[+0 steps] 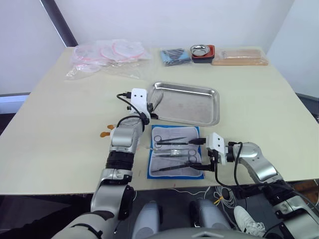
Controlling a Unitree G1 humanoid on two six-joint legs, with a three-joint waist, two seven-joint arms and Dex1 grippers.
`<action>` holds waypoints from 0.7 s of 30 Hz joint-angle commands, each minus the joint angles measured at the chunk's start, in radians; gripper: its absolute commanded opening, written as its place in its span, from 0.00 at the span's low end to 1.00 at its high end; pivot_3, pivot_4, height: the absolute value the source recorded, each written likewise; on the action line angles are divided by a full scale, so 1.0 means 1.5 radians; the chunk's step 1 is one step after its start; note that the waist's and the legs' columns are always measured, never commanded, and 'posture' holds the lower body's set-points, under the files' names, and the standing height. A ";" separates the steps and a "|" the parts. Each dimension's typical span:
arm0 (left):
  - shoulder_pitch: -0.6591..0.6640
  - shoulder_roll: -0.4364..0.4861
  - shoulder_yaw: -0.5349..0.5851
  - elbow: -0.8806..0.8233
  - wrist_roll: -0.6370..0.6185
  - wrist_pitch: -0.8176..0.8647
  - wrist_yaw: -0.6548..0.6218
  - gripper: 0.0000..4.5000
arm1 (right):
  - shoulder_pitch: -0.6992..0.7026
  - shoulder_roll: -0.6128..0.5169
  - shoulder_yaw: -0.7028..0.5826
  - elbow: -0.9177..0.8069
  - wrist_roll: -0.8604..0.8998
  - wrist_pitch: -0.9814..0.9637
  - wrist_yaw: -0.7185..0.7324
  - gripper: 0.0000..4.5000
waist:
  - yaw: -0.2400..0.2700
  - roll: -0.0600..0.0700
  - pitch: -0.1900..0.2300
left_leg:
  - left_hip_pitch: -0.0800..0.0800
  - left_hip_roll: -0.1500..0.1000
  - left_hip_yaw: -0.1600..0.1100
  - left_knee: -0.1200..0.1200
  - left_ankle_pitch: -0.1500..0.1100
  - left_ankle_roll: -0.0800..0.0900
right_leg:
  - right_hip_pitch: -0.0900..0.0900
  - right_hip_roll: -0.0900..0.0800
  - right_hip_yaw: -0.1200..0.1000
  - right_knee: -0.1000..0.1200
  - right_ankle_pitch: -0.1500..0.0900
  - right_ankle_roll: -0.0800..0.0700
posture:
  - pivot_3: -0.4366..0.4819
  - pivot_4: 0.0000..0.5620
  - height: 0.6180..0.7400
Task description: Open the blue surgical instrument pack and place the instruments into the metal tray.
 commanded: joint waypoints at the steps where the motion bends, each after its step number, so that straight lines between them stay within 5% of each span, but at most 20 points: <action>1: -0.010 0.002 0.008 -0.026 -0.001 -0.037 -0.002 0.24 | 0.046 -0.024 0.057 0.108 -0.102 0.048 -0.027 1.00 | 0.000 0.000 0.000 | 0.000 0.000 0.000 0.000 0.000 0.000 | 0.000 0.000 0.000 0.000 0.000 0.000 | 0.48 0.27 1.00; 10: 0.004 0.032 -0.006 -0.057 -0.030 -0.099 -0.113 0.24 | 0.047 -0.023 0.056 0.108 -0.100 0.050 -0.028 1.00 | 0.000 0.000 0.000 | 0.000 0.000 0.000 -0.001 -0.001 -0.002 | 0.000 0.000 0.000 -0.001 0.000 0.000 | 0.48 0.27 1.00; 21: 0.086 0.170 -0.045 -0.118 -0.074 -0.165 -0.399 0.24 | 0.046 -0.025 0.053 0.118 -0.098 0.036 -0.022 1.00 | -0.001 0.001 0.001 | 0.001 0.001 -0.001 -0.004 -0.001 -0.002 | 0.001 -0.001 0.000 -0.006 0.000 0.000 | 0.48 0.27 1.00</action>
